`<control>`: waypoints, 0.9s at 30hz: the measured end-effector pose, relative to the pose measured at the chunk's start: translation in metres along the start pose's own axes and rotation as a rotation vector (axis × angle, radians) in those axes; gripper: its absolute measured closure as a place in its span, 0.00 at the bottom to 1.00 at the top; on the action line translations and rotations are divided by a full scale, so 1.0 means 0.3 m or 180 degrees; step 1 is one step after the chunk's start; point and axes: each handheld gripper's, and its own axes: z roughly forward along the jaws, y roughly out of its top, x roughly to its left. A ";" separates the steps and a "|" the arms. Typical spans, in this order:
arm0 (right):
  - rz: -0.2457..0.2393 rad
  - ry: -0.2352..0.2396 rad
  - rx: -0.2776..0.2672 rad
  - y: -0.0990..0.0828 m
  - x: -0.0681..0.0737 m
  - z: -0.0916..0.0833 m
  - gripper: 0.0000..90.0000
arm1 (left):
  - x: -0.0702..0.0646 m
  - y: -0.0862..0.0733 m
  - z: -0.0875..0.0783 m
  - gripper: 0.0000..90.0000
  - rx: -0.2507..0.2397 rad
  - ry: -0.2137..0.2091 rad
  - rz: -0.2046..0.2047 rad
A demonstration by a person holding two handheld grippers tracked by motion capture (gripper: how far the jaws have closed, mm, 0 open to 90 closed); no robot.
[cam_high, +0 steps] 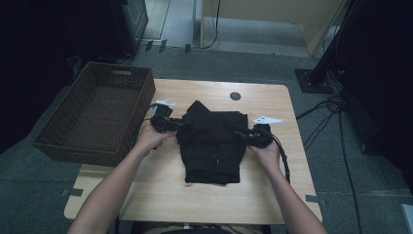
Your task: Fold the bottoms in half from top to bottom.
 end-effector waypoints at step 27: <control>-0.0277 0.0196 0.0093 -0.147 0.092 -0.233 0.82 | -0.267 -0.298 -0.166 0.80 0.0057 -0.0213 0.0478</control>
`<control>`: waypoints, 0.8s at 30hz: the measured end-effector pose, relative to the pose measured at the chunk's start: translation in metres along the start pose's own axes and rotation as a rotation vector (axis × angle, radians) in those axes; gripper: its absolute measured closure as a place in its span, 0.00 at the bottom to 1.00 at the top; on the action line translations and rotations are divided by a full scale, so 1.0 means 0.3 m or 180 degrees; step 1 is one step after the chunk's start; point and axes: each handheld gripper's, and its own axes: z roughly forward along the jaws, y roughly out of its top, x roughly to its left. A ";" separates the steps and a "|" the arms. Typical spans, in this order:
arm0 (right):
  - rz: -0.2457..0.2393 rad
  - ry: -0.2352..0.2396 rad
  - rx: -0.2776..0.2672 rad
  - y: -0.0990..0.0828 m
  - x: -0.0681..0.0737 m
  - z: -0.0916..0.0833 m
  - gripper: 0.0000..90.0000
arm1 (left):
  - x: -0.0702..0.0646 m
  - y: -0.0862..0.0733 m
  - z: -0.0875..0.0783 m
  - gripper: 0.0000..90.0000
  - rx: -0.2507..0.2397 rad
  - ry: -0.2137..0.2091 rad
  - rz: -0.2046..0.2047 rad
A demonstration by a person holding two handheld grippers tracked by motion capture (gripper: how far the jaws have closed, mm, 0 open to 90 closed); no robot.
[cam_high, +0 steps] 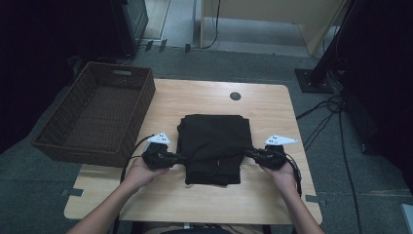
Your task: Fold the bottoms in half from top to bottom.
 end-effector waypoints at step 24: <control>-0.0088 0.0010 0.0300 0.003 0.005 0.135 0.94 | 0.075 0.069 0.112 0.99 0.0169 -0.0161 -0.0350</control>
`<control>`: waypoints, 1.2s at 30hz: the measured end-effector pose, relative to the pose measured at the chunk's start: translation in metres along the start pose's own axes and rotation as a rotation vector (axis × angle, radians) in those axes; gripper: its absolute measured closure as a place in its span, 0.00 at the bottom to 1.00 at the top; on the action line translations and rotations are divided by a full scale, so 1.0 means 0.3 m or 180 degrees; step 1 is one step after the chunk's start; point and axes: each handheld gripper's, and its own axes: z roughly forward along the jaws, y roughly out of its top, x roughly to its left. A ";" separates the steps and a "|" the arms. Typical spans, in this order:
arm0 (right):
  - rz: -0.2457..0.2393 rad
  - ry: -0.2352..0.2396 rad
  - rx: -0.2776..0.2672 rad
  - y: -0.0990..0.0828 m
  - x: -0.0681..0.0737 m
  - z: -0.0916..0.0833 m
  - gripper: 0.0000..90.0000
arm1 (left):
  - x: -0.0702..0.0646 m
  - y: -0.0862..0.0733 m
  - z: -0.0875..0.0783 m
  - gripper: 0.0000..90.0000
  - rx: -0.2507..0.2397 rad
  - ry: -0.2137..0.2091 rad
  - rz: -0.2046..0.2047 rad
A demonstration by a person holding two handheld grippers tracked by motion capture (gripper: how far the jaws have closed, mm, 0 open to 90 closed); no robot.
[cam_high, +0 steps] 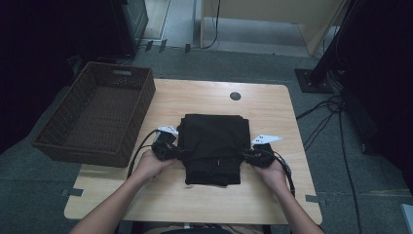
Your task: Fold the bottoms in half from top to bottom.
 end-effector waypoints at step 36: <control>-0.0070 0.0138 -0.0409 0.073 0.088 -0.178 0.83 | -0.037 0.036 -0.131 0.76 -0.0231 0.0204 0.0020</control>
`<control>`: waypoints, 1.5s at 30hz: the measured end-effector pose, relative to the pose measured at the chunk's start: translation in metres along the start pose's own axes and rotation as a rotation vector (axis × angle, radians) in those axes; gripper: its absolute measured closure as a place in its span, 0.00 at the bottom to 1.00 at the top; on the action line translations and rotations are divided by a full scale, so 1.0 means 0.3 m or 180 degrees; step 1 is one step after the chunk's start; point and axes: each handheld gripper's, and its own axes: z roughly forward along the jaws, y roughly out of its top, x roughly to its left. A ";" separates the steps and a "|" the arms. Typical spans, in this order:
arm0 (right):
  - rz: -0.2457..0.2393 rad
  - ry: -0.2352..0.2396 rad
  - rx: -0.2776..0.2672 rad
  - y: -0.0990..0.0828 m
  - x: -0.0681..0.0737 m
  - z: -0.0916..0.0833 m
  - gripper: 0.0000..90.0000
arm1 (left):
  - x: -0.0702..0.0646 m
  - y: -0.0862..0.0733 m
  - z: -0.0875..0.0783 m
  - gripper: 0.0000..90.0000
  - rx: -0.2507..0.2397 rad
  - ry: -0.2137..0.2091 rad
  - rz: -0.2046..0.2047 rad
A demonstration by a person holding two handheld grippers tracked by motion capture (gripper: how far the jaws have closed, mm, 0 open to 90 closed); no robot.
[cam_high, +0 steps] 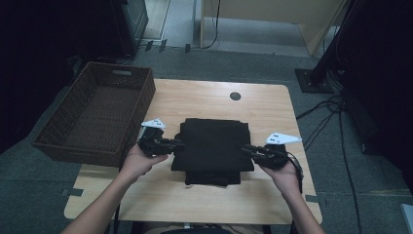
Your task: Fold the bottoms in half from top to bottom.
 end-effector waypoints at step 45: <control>0.0321 -0.0351 0.0091 0.045 -0.272 0.202 0.44 | 0.227 0.134 0.128 0.46 -0.0058 0.0298 -0.0077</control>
